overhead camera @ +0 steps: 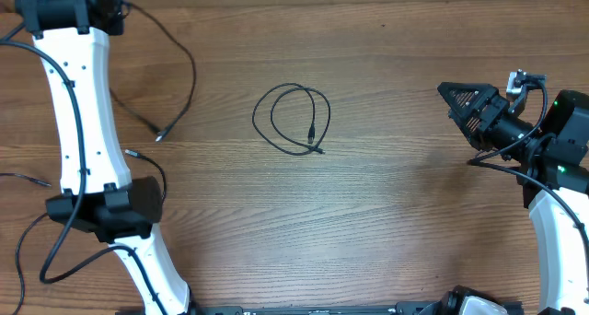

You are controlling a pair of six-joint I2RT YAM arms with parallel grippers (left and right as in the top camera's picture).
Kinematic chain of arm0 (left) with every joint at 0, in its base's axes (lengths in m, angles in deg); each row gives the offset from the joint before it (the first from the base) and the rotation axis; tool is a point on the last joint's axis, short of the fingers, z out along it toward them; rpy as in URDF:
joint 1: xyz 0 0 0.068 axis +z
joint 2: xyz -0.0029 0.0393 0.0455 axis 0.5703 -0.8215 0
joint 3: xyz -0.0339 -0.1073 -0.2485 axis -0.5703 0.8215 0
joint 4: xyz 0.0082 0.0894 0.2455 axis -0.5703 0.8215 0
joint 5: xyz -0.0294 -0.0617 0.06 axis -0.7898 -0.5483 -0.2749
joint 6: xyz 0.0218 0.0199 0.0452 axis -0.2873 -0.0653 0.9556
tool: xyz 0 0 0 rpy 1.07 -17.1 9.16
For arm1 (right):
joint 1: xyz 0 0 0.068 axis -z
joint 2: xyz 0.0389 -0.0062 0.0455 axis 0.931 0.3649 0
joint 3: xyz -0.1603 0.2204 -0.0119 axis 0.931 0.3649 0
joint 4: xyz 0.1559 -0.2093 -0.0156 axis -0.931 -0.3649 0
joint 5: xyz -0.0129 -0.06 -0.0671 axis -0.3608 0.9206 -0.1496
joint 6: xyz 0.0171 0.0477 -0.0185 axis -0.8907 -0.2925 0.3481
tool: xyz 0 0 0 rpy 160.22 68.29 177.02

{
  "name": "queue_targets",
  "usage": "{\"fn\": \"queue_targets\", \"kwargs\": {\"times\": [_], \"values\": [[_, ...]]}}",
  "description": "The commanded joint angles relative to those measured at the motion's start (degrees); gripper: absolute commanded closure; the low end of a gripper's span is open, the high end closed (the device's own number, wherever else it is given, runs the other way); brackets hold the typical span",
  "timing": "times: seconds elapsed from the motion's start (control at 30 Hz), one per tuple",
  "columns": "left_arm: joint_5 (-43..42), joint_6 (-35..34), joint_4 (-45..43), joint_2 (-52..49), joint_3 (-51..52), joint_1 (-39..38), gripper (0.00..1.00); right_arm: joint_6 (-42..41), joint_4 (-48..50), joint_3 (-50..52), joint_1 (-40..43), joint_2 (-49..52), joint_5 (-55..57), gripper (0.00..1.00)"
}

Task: Untangle cables
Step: 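Pull the lifted cable leftward with the left gripper and drop it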

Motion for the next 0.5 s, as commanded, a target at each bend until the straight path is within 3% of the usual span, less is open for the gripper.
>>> {"fn": "queue_targets", "kwargs": {"times": [0.0,0.13,0.3,0.47], "values": [[1.9,-1.7,0.8,-3.2,0.3,3.8,0.93,0.3,0.0,-0.3,0.2,-0.4,0.6,0.0],[2.1,-1.7,0.9,-4.3,0.7,7.8,0.89,0.3,0.0,-0.3,0.2,-0.4,0.6,0.0],[2.6,-1.7,0.9,-5.7,0.7,11.5,0.96,0.3,-0.4,-0.3,0.2,-0.4,0.6,0.0],[1.8,-2.0,1.0,-8.0,0.7,14.6,0.96,0.3,-0.5,-0.3,0.2,-0.4,0.6,0.0]]}}
